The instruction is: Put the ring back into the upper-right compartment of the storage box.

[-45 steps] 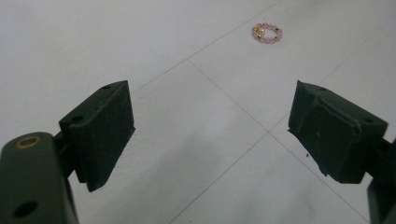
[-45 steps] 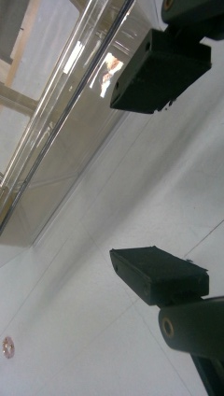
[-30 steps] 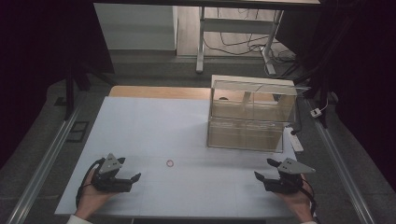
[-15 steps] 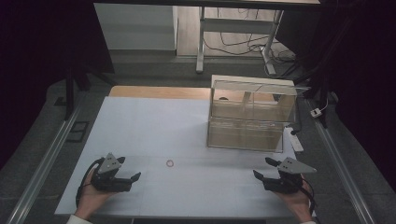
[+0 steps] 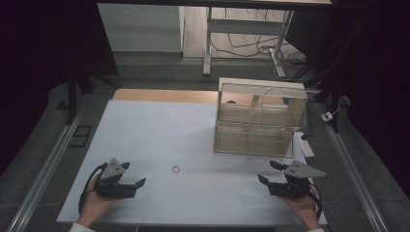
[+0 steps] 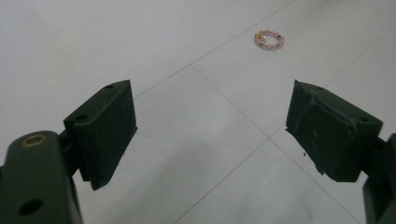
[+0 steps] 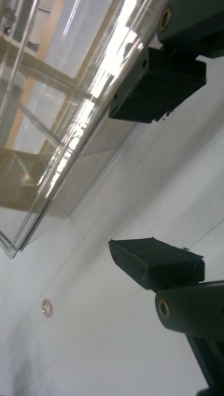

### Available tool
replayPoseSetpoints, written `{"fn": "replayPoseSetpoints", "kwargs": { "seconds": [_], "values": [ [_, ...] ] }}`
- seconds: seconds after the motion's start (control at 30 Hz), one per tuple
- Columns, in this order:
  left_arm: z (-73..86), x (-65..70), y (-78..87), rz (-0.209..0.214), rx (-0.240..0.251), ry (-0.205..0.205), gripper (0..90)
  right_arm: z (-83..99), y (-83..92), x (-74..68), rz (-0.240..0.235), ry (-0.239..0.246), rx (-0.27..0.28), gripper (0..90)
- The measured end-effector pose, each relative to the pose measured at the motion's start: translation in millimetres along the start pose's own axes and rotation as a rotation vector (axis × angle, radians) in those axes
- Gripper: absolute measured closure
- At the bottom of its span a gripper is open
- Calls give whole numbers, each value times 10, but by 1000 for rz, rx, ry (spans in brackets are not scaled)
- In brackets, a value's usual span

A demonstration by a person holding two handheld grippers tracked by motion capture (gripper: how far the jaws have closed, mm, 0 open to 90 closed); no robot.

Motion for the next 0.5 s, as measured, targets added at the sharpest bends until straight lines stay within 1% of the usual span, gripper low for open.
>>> {"fn": "replayPoseSetpoints", "kwargs": {
  "seconds": [0.17,0.3,0.37,0.5],
  "values": [
    [4,-4,-6,-6,-3,-1,159,-78,-7,-36,-10,-5,12,307],
    [-4,-10,2,-8,3,6,156,-127,-43,-72,-19,-14,16,307],
    [-6,-5,2,-1,6,9,157,-155,-67,-93,-24,-17,22,307],
    [-12,15,-1,20,11,20,158,-208,-118,-131,-33,-4,22,308]
  ]
}}
Point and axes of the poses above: each handheld gripper's, and its own axes: y roughly backward along the jaws, z roughly out of its underside, x roughly to its right, the point moved 10 cm from there along -y, roughly forward along the jaws, and after that the axes turned 3 degrees about z, right-handed, at the moved point
